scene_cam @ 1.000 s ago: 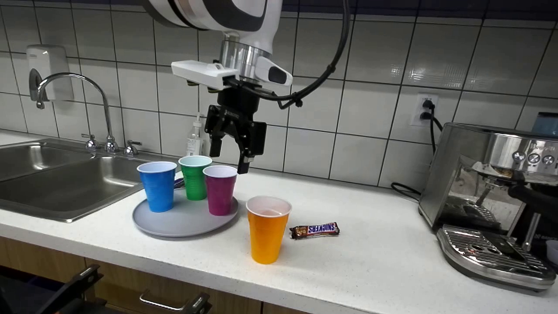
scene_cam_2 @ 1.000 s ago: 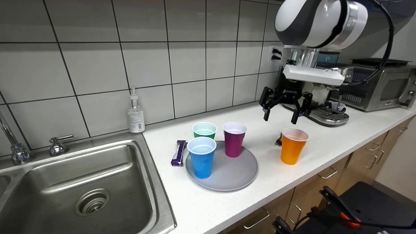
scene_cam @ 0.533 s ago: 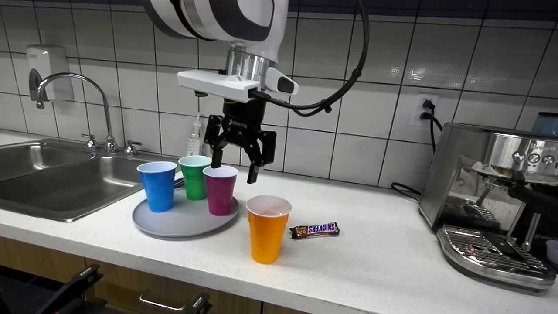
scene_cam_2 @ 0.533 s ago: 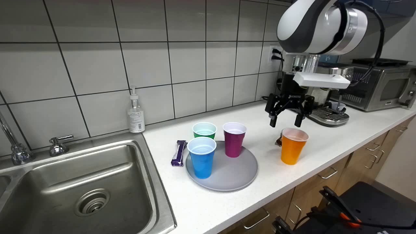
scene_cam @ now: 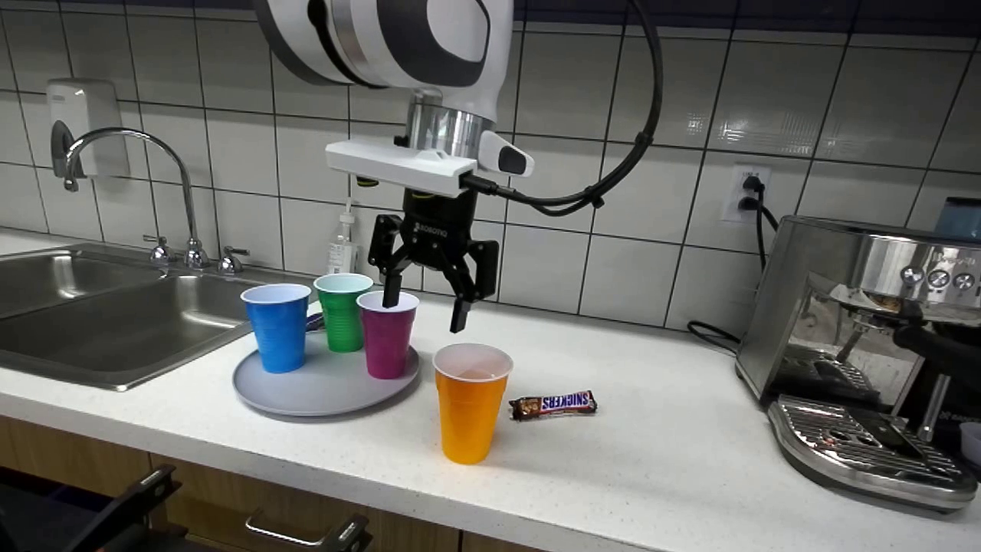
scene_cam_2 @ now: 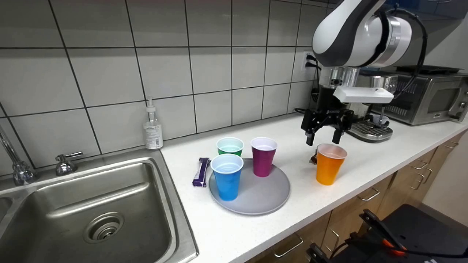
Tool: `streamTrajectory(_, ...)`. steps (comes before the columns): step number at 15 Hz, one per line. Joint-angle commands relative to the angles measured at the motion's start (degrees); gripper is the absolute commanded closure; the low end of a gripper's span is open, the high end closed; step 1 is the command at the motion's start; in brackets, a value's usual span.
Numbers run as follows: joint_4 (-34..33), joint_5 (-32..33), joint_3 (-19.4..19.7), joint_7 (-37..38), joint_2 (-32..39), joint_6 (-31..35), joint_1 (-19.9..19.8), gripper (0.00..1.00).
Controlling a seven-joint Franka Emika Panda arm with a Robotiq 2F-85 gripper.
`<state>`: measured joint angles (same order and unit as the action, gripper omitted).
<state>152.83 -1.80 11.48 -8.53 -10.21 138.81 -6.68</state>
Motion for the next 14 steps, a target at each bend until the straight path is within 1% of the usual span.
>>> streamTrajectory(1,-1.1,0.1,-0.1,-1.7,2.1,2.1,-0.8,0.00)
streamTrajectory(14,-1.9,-0.2,-0.5,-0.8,7.9,7.7,-0.9,0.00)
